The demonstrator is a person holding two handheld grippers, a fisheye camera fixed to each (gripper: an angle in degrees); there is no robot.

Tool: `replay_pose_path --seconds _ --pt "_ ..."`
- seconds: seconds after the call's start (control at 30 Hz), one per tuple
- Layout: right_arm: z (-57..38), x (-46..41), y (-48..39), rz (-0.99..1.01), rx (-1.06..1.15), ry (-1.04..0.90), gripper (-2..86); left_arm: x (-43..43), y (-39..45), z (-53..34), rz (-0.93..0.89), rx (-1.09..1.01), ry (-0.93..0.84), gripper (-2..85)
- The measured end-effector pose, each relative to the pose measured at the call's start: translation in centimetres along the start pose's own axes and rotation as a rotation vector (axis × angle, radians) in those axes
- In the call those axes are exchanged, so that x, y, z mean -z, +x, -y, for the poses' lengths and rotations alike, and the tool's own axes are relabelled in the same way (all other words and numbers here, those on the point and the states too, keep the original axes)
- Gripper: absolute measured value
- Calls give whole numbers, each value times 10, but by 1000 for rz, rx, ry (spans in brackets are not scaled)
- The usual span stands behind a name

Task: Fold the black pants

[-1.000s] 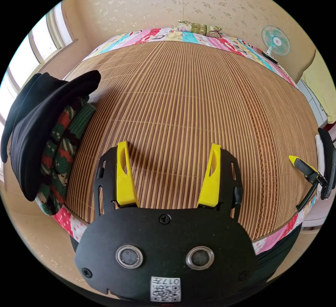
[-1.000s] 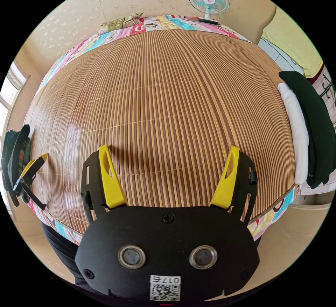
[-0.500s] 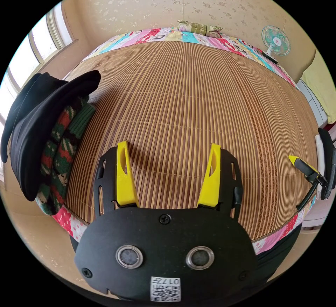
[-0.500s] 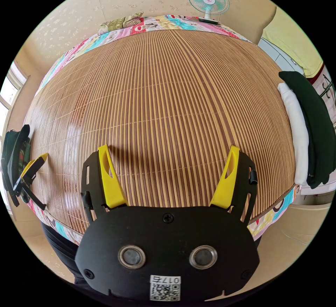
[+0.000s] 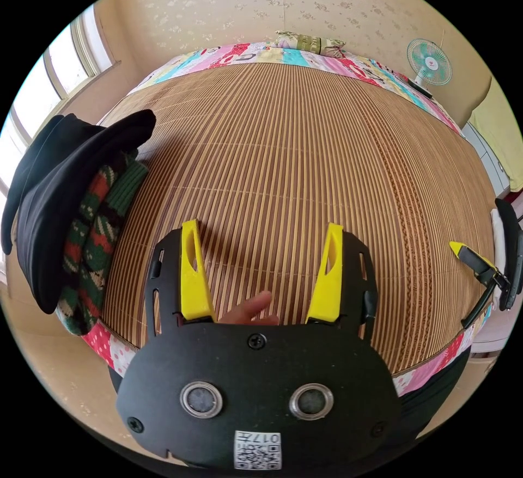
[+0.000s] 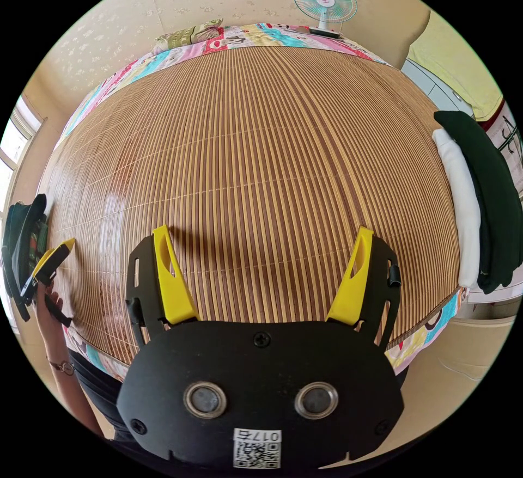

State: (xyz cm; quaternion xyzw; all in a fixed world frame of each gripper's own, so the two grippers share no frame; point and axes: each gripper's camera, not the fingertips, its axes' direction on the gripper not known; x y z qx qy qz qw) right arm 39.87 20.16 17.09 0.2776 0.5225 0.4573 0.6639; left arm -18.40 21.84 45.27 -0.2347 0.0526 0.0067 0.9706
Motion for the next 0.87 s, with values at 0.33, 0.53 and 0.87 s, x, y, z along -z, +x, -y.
replay_pose_path --seconds 0.33,0.53,0.87 --pt "4 25 10 1 1 -3 421 58 -27 -50 -282 -92 -15 96" --pt "23 38 21 32 62 -175 410 103 -26 -106 -432 -319 -30 10" --pt "-72 203 191 153 -66 217 26 106 -12 -123 -737 -440 -157 -10"
